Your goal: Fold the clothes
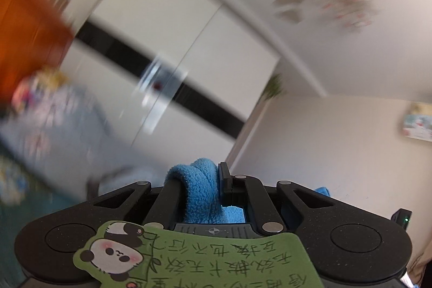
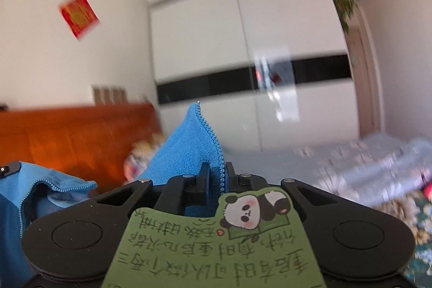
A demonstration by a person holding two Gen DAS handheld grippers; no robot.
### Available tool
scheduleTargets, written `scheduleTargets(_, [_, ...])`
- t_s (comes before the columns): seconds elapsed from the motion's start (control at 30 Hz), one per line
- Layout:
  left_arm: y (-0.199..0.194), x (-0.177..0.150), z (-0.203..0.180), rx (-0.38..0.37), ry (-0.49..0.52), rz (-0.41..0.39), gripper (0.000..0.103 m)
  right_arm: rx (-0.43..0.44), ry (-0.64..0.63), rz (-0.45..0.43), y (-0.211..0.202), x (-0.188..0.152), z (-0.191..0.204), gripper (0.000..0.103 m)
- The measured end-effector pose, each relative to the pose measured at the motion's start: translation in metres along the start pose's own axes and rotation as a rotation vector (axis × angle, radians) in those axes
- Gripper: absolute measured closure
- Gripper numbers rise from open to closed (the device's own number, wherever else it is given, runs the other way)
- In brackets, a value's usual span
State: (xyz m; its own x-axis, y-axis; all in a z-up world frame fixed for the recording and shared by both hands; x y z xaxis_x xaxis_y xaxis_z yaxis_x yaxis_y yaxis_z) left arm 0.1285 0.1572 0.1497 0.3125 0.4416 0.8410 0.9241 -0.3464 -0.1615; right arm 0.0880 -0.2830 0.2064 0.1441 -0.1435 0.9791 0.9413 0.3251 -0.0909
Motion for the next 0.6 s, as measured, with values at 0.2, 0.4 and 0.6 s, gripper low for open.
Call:
scheduleTargets(0.2, [0.137, -0.101, 0.066, 0.202, -0.084, 0.255, 0.099, -0.118, 0.109, 0.239, 0.099, -0.107, -0.083, 0.093])
scheduleTargets(0.4, [0.213, -0.145, 0.112, 0.305, -0.07, 0.371, 0.099, -0.178, 0.209, 0.426, 0.169, -0.212, -0.136, 0.093])
scheduleTargets(0.6, [0.258, -0.13, 0.12, 0.32, -0.017, 0.363, 0.099, -0.18, 0.214, 0.425, 0.208, -0.211, -0.168, 0.094])
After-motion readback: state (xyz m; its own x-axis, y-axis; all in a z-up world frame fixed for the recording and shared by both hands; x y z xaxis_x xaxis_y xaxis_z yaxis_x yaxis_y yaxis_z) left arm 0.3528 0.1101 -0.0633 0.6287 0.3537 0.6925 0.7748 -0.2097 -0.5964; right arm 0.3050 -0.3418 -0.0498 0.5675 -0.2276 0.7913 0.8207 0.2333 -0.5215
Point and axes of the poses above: each gripper's, at about its wrist camera, not at the fingertips, and y roughly the way its jaws point, z to its left, x to its top, the point moved 5 cm from there along y, roughly the way its jaws point, and after that the axes turned 14 degrees about x, right-handed, at the moved point
